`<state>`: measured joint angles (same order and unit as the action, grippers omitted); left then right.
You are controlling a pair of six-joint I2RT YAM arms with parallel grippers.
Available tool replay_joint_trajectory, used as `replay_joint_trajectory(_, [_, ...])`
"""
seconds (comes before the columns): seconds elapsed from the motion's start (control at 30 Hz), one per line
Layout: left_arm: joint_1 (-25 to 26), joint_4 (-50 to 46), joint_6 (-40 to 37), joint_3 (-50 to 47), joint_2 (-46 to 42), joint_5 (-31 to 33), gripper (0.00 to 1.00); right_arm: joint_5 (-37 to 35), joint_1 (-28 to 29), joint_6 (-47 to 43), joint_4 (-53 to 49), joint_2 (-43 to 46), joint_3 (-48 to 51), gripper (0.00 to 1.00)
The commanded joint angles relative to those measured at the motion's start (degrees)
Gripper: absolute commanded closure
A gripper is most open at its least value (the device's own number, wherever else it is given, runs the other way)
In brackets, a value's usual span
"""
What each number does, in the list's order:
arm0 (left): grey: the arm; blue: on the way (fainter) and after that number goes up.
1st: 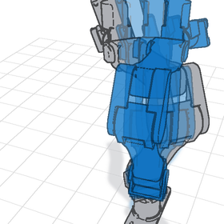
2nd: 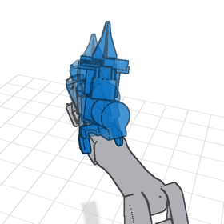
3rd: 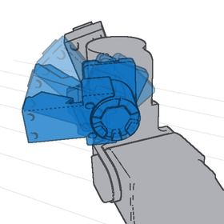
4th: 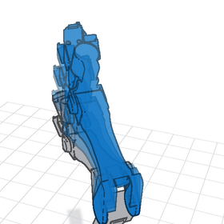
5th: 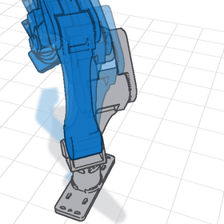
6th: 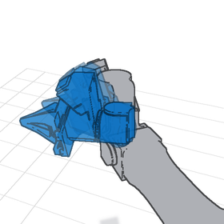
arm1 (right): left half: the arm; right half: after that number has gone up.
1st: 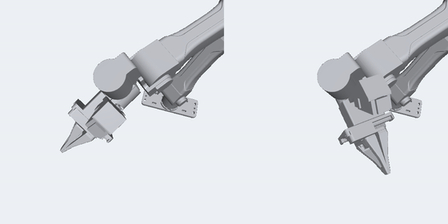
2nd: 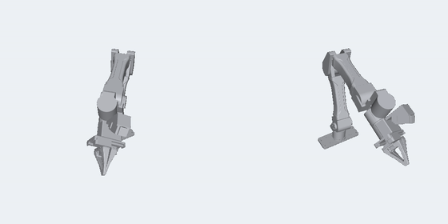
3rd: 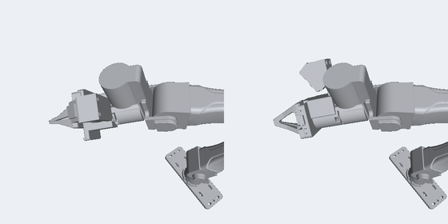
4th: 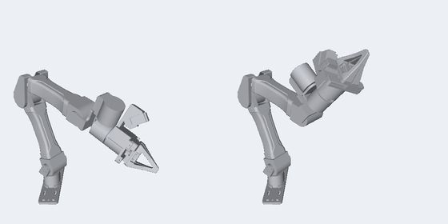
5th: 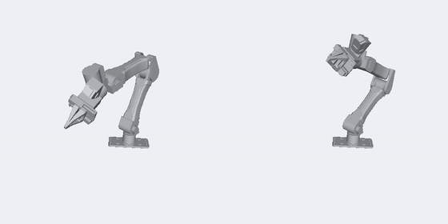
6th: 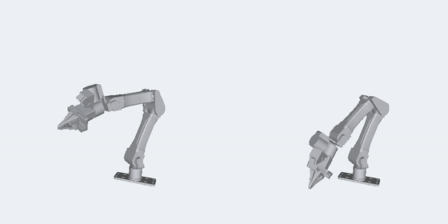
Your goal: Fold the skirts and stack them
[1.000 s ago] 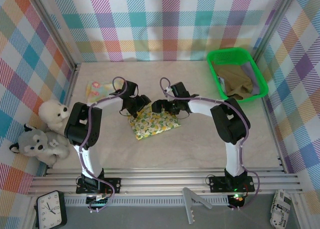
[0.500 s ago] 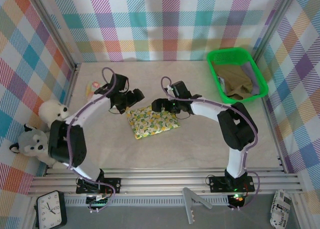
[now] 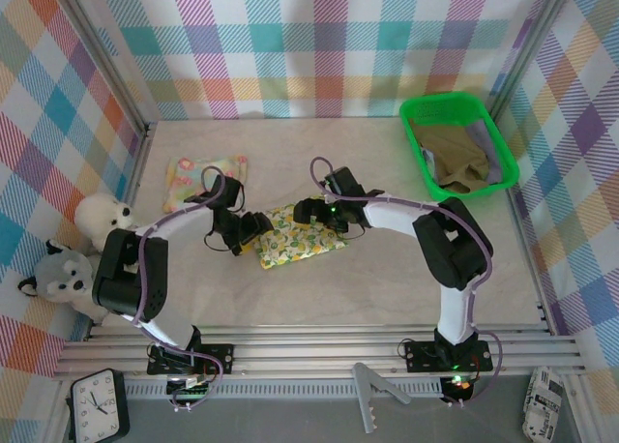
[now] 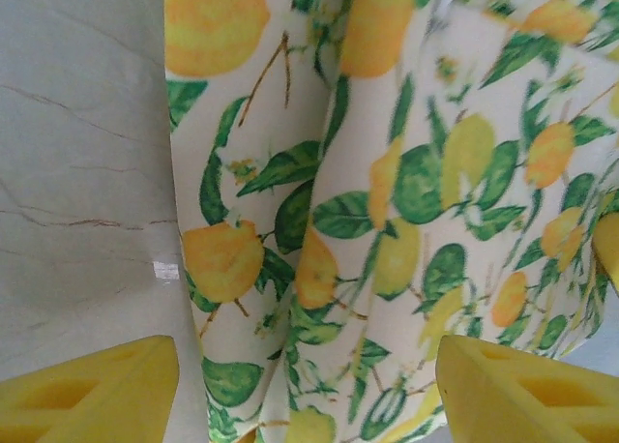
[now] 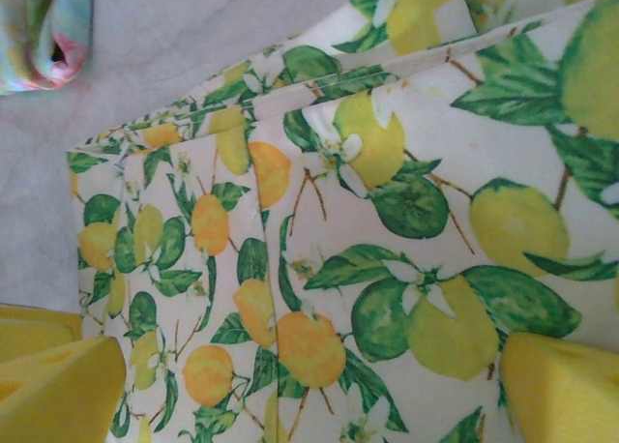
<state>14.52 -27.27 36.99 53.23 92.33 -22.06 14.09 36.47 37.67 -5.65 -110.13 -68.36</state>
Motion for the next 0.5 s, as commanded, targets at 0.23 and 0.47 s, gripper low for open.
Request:
replay_joint_trajectory(0.23, [-0.2, 9.6, 0.1, -4.0, 4.1, -3.5, 0.38, -0.4, 0.2, 2.4, -2.6, -2.2, -0.9, 0.01])
replay_joint_trajectory(0.47, [-0.1, 15.1, 0.2, -4.0, 4.7, -6.8, 0.57, -0.5, 0.2, 2.8, -2.3, -2.5, -1.3, 0.01])
